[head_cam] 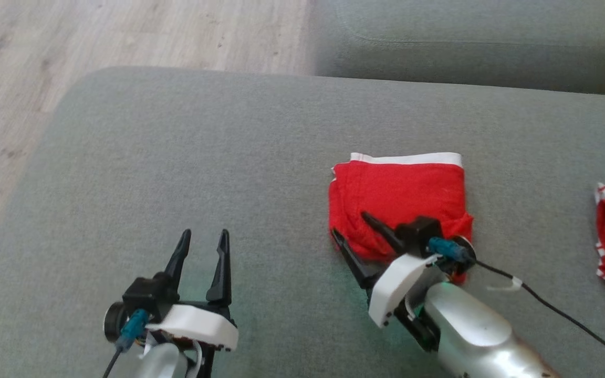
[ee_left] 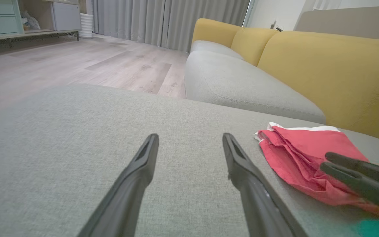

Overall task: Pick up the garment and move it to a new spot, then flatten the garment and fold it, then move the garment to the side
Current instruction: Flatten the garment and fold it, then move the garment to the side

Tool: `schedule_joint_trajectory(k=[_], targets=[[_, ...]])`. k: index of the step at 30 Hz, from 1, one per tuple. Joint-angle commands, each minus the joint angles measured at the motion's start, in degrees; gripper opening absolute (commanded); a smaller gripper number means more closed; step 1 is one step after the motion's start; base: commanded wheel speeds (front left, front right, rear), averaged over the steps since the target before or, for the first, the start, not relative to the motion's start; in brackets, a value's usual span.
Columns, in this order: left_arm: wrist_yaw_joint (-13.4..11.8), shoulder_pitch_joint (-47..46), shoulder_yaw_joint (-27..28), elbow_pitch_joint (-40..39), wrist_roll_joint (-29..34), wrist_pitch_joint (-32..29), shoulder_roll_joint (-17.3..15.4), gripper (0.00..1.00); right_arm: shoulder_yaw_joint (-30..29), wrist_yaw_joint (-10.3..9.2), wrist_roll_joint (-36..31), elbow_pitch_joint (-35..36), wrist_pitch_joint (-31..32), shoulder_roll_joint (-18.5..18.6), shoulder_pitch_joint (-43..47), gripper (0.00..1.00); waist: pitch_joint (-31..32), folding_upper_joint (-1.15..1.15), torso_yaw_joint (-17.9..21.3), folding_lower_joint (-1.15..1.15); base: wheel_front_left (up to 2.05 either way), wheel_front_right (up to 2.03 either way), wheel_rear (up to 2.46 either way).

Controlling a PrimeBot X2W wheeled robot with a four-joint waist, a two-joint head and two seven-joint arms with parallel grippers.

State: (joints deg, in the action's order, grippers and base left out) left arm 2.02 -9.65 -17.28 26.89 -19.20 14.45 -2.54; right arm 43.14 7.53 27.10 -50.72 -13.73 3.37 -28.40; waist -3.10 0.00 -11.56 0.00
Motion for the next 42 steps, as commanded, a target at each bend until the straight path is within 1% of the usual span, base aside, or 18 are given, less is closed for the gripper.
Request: schedule_joint_trajectory(k=[1,3,4,6,9,12,15,17,18,20,22,26,30,31,32,33,37,42], targets=[[-0.1,-1.4,1.9,-2.0,-0.4,0.5,-0.3,1.00,0.4,-0.04,-0.2,2.8,-1.0,0.0,-1.7,1.00,0.4,0.00,0.9,0.00,0.00,0.00,0.00],[-0.2,-1.5,2.3,-2.7,-0.4,0.5,-0.3,1.00,-1.4,-0.04,0.2,5.7,-1.2,1.0,-1.4,1.00,0.8,0.00,1.8,0.00,0.00,0.00,0.00],[-0.3,-1.4,2.8,-3.5,-0.4,0.5,-0.3,1.00,-5.5,-0.04,0.0,10.7,-1.2,2.3,-0.4,1.00,1.1,0.00,2.7,0.00,0.00,0.00,0.00],[-0.3,-1.4,3.4,-4.7,-0.5,0.5,-0.3,1.00,-10.9,-0.04,-1.2,15.7,-1.2,3.6,1.5,1.00,1.4,0.00,3.7,0.00,0.00,0.00,0.00],[-0.2,-1.2,3.8,-6.5,-0.6,0.5,-0.3,1.00,-20.2,-0.04,-5.5,21.4,-1.3,5.0,5.6,1.00,1.7,0.00,5.0,0.00,0.00,0.00,0.00],[0.0,-0.9,3.9,-8.1,-0.6,0.5,-0.3,1.00,-29.5,-0.04,-10.1,25.9,-1.3,4.2,10.5,1.00,1.8,0.00,6.1,0.00,0.00,0.00,0.00],[-0.1,-0.5,4.2,-9.4,-0.6,0.5,-0.3,1.00,-36.9,-0.04,-14.5,30.2,-1.3,2.5,15.3,1.00,1.5,0.00,7.2,0.00,0.00,0.00,0.00],[0.0,-0.1,4.3,-9.9,-0.5,0.5,-0.3,1.00,-41.3,-0.04,-18.7,33.0,-1.3,1.3,18.2,1.00,1.3,0.00,7.9,0.00,0.00,0.00,0.00],[0.1,0.1,4.2,-10.1,-0.5,0.5,-0.3,1.00,-42.7,-0.04,-19.8,34.2,-1.3,0.7,19.7,1.00,1.1,0.00,8.0,0.00,0.00,0.00,0.00],[0.4,0.6,4.1,-10.0,-1.3,0.5,-0.3,1.00,-43.4,-0.04,-21.9,35.9,-1.3,-0.1,22.3,1.00,0.9,0.00,8.4,0.00,0.00,0.00,0.00],[0.3,0.9,4.3,-10.0,-1.3,0.5,-0.3,1.00,-43.8,-0.04,-22.4,36.8,-1.3,-0.4,24.0,1.00,0.6,0.00,8.8,0.00,0.00,0.00,0.00],[0.3,1.1,4.8,-10.2,-1.2,0.5,-0.3,1.00,-42.5,-0.04,-19.6,37.8,-1.3,-0.5,24.8,1.00,-0.1,0.00,9.0,0.00,0.00,0.00,0.00],[0.7,0.5,4.8,-10.2,-0.9,0.5,-0.3,1.00,-42.0,-0.04,-19.0,38.2,-1.3,-0.5,24.0,1.00,-1.1,0.00,8.4,0.00,0.00,0.00,0.00],[0.8,0.1,4.8,-10.2,-0.8,0.5,-0.3,1.00,-41.8,-0.04,-18.8,38.2,-1.3,-0.5,23.5,0.90,-1.4,0.00,8.1,0.00,0.00,0.00,0.00],[0.9,-0.2,4.8,-10.3,-0.7,0.5,-0.3,1.00,-41.5,-0.04,-18.8,38.0,-1.3,-0.5,22.9,0.36,-2.0,0.00,7.8,0.00,0.00,0.00,0.00],[1.0,-0.6,4.7,-10.3,-0.6,0.5,-0.3,1.00,-41.1,-0.04,-19.0,37.9,-1.3,-0.5,22.2,0.00,-2.5,0.00,7.4,0.00,0.00,0.00,0.00],[1.3,-1.5,4.1,-10.2,-0.6,0.5,-0.3,1.00,-39.9,-0.04,-19.6,35.5,-1.3,-0.5,18.4,0.00,-4.9,0.00,5.4,0.00,0.00,0.00,0.00],[1.5,-2.6,3.1,-9.9,-1.0,0.5,-0.3,1.00,-37.7,-0.04,-22.0,27.7,-0.7,-0.5,11.4,0.00,-7.7,0.00,2.7,0.00,0.00,0.00,0.00]])
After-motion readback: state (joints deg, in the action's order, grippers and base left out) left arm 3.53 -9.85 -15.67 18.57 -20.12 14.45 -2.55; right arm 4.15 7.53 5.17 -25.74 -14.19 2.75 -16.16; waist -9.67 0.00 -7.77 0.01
